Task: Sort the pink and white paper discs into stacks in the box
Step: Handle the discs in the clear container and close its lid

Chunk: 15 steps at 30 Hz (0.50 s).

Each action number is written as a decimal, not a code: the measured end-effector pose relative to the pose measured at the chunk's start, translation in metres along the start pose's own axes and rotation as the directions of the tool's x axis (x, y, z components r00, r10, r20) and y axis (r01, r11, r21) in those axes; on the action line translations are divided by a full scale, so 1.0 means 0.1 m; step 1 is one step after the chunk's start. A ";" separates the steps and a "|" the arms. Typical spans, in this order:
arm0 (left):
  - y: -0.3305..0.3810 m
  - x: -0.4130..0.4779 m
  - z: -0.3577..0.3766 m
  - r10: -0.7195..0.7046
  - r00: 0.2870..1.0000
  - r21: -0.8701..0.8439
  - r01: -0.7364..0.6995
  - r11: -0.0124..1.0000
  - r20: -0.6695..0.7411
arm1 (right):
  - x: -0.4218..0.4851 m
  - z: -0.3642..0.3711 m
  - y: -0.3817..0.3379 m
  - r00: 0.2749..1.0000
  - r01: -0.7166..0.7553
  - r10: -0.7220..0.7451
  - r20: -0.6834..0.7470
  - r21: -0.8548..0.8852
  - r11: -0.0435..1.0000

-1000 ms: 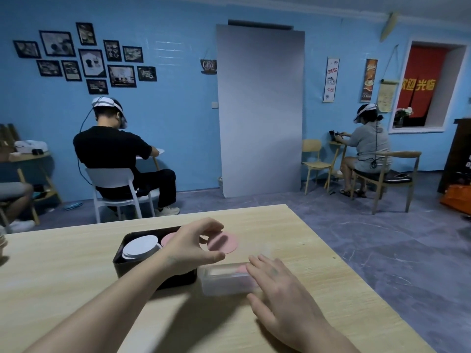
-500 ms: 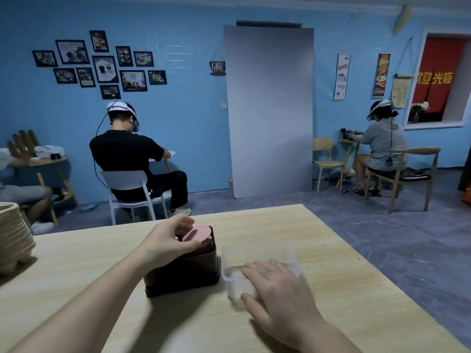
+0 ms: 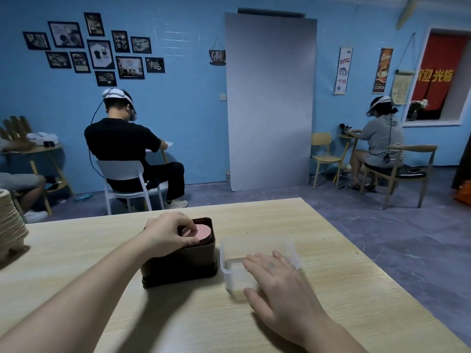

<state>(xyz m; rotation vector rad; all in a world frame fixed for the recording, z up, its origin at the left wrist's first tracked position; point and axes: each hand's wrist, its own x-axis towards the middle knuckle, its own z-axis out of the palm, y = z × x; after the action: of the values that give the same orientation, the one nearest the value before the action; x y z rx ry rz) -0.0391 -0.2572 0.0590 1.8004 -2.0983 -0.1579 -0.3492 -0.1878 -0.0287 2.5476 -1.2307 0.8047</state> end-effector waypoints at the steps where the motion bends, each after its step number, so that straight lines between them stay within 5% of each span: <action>1: 0.02 0.00 -0.01 0.002 1.000 0.035 -0.002 0.999 0.008 | 0.00 -0.01 0.00 1.000 0.000 0.000 0.002 0.000 1.000; 5: 0.15 -0.05 -0.06 -0.005 0.998 0.070 0.009 0.997 -0.055 | -0.02 -0.05 0.00 1.000 0.004 -0.004 0.009 0.012 1.000; 10: 0.51 -0.17 -0.04 0.128 0.956 -0.170 -0.177 0.969 -0.265 | -0.09 -0.17 0.11 0.999 -0.021 0.023 -0.025 0.060 0.998; 15: 0.97 -0.14 0.28 0.302 0.931 -0.260 -0.349 0.900 -0.204 | -0.27 -0.34 0.36 0.997 -0.067 0.068 -0.021 0.053 0.996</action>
<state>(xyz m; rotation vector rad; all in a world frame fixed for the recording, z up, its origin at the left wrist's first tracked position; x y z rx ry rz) -0.1380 -0.2308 0.0612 1.2294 -2.0992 -0.2140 -0.4035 -0.1791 -0.0168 2.5427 -1.3121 0.8891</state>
